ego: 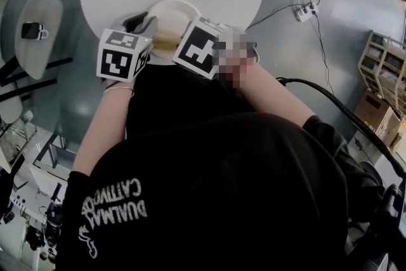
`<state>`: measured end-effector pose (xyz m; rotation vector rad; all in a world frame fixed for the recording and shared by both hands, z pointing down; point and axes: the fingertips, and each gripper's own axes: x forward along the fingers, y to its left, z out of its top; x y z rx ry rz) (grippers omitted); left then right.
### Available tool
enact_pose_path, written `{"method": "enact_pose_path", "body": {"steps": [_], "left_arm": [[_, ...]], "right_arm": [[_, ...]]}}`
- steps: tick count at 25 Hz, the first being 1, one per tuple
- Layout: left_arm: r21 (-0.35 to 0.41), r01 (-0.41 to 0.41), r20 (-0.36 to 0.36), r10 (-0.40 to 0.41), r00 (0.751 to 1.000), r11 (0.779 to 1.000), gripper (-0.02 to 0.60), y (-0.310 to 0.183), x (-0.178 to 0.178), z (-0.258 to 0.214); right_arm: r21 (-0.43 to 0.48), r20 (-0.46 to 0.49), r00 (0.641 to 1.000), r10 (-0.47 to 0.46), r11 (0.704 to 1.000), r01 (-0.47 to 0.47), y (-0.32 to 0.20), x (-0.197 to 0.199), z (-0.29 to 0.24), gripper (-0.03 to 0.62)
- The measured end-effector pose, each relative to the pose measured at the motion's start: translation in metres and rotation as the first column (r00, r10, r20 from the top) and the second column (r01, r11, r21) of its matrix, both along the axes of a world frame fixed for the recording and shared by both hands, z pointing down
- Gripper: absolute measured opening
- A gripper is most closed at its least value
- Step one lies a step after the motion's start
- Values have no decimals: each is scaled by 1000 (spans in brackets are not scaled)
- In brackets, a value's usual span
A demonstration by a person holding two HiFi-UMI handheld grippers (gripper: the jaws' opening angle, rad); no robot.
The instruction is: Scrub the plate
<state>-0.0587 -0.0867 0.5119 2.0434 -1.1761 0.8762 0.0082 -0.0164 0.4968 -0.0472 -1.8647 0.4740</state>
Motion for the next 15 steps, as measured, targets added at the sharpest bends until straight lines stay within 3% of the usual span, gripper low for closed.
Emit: {"method": "enact_pose_path", "body": {"steps": [2, 7, 15], "left_arm": [[3, 1, 0, -1, 1000, 1000, 87, 0, -1, 0], [9, 2, 9, -2, 1000, 1000, 87, 2, -2, 1], [18, 11, 5, -12, 1000, 1000, 89, 2, -3, 2]], "right_arm": [[24, -18, 1000, 3, 1000, -3, -5, 0, 5, 57], [-22, -31, 1000, 8, 1000, -8, 0, 0, 8, 58], [-23, -140, 990, -2, 1000, -1, -1, 24, 9, 58]]}}
